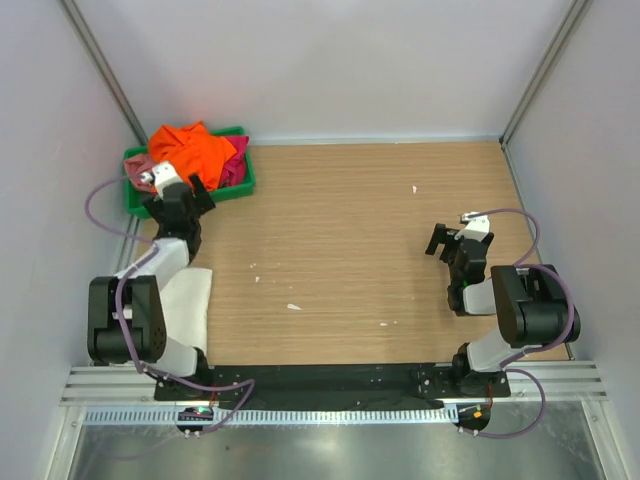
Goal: Fold and stack the t-shirts
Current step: Grab the tshirt from the pile
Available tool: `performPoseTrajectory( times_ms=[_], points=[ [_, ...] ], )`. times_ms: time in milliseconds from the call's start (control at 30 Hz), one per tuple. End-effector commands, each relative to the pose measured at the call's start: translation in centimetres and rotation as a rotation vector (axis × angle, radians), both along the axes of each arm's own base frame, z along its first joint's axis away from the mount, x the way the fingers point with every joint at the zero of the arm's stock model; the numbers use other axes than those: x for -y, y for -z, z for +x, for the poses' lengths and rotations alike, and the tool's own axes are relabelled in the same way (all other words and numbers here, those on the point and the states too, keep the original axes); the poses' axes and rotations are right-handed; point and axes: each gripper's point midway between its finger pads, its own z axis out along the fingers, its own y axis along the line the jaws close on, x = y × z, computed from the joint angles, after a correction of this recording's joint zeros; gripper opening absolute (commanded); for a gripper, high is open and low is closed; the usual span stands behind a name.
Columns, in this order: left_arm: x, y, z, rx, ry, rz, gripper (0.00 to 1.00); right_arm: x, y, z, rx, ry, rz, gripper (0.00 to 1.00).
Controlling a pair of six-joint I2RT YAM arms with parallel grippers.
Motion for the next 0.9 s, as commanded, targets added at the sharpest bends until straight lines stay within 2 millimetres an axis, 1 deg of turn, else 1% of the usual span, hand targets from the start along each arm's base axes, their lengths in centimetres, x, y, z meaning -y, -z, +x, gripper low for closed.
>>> performPoseTrajectory(
  times_ms=[0, 33, 67, 100, 133, 167, 200, 233, 300, 333, 367, 400, 433, 467, 500, 533, 567, 600, 633, 700, 767, 800, 833, 867],
  points=[
    [-5.3, -0.5, -1.9, -0.16, -0.373, -0.055, 1.0, 0.6, -3.0, 1.0, 0.112, 0.027, -0.026, 1.0],
    [-6.2, -0.1, -1.5, -0.192, -0.379, -0.074, 1.0, 0.8, -3.0, 0.9, 0.115, 0.043, -0.023, 1.0],
    [-6.3, 0.0, -1.2, -0.212, -0.367, -0.092, 1.0, -0.1, -3.8, 1.0, 0.128, 0.022, -0.019, 1.0],
    [-5.8, -0.2, -0.2, -0.202, -0.331, -0.126, 1.0, -0.1, -4.4, 1.1, 0.129, 0.03, -0.016, 1.0],
    [-6.2, -1.6, 1.1, -0.166, -0.332, -0.134, 1.0, 0.7, -3.9, 1.3, 0.055, 0.087, -0.02, 1.0],
    [-6.3, -1.9, 1.5, -0.167, -0.332, -0.133, 1.0, 1.1, -5.2, 1.4, 0.056, 0.118, -0.008, 1.0],
    [-6.6, -2.6, 2.0, -0.156, -0.343, -0.131, 1.0, 1.4, -5.4, 1.5, 0.035, 0.151, 0.012, 1.0],
    [-6.5, -3.4, 3.4, -0.137, -0.327, -0.138, 1.0, 1.4, -5.3, 1.5, -0.012, 0.172, 0.042, 1.0],
    [-6.0, -4.5, 5.5, -0.132, -0.231, -0.146, 0.99, 0.7, -6.1, 1.5, -0.025, 0.152, 0.066, 1.0],
    [-5.3, -4.5, 6.6, -0.153, -0.13, -0.146, 1.0, 0.3, -6.1, 1.3, -0.066, 0.142, 0.07, 1.0],
    [-5.6, -5.4, 8.1, -0.161, -0.119, -0.141, 1.0, -0.3, -6.1, 1.2, -0.083, 0.113, 0.075, 0.98],
    [-6.4, -5.2, 8.5, -0.184, -0.129, -0.138, 1.0, -0.7, -6.6, 1.0, -0.084, 0.095, 0.078, 0.97],
    [-6.3, -5.4, 9.2, -0.194, -0.096, -0.157, 0.99, -1.1, -6.3, 0.5, -0.111, 0.078, 0.08, 0.96],
    [-6.4, -7.0, 10.6, -0.154, -0.059, -0.181, 0.97, -1.6, -6.3, 0.3, -0.115, 0.051, 0.089, 0.94],
    [-6.6, -5.9, 11.6, -0.167, -0.028, -0.211, 0.93, -1.8, -6.5, 0.0, -0.115, 0.034, 0.093, 0.94],
    [-7.4, -6.0, 12.1, -0.157, -0.015, -0.244, 0.85, -2.0, -6.8, -0.5, -0.117, 0.024, 0.094, 0.93],
    [-6.7, -5.5, 12.6, -0.163, 0.025, -0.323, 0.82, -2.2, -6.9, -0.9, -0.117, 0.014, 0.094, 0.92],
    [-7.1, -5.4, 13.6, -0.159, 0.026, -0.351, 0.81, -2.3, -7.1, -1.2, -0.116, 0.008, 0.096, 0.91],
    [-7.8, -4.9, 13.6, -0.169, 0.013, -0.378, 0.8, -2.3, -7.9, -1.4, -0.092, 0.005, 0.098, 0.91],
    [-7.8, -3.7, 13.4, -0.197, -0.007, -0.413, 0.82, -2.3, -8.1, -1.8, -0.086, 0.008, 0.103, 0.91],
    [-7.7, -3.2, 13.8, -0.18, -0.004, -0.433, 0.85, -2.4, -8.3, -1.8, -0.078, 0.004, 0.113, 0.91],
    [-7.0, -3.2, 14.3, -0.171, 0.023, -0.466, 0.85, -2.7, -8.4, -1.7, -0.075, -0.006, 0.128, 0.9],
    [-6.7, -2.1, 14.5, -0.191, 0.032, -0.491, 0.84, -2.9, -8.4, -1.7, -0.08, -0.012, 0.131, 0.89],
    [-6.3, -1.5, 14.8, -0.201, 0.047, -0.51, 0.83, -3.0, -8.6, -1.6, -0.08, -0.015, 0.137, 0.89]
  ],
)
